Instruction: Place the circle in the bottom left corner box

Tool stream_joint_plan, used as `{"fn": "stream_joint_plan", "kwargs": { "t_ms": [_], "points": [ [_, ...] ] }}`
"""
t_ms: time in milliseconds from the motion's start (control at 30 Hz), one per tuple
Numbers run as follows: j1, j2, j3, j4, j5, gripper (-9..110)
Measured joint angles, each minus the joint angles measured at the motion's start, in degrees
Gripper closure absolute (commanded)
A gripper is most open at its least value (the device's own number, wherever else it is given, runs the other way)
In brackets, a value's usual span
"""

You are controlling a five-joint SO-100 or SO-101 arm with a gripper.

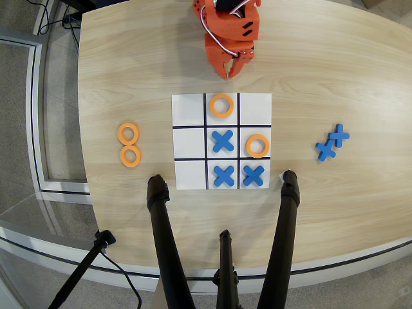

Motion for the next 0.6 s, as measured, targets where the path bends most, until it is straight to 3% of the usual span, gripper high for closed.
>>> {"fn": "stream_joint_plan", "kwargs": {
  "t_ms": [133,600],
  "points": [
    [5.36,-2.46,-1.49,0.09,0.26,95],
    [9.40,-11.16,-9.76,0.00,0.53,91]
  ]
}}
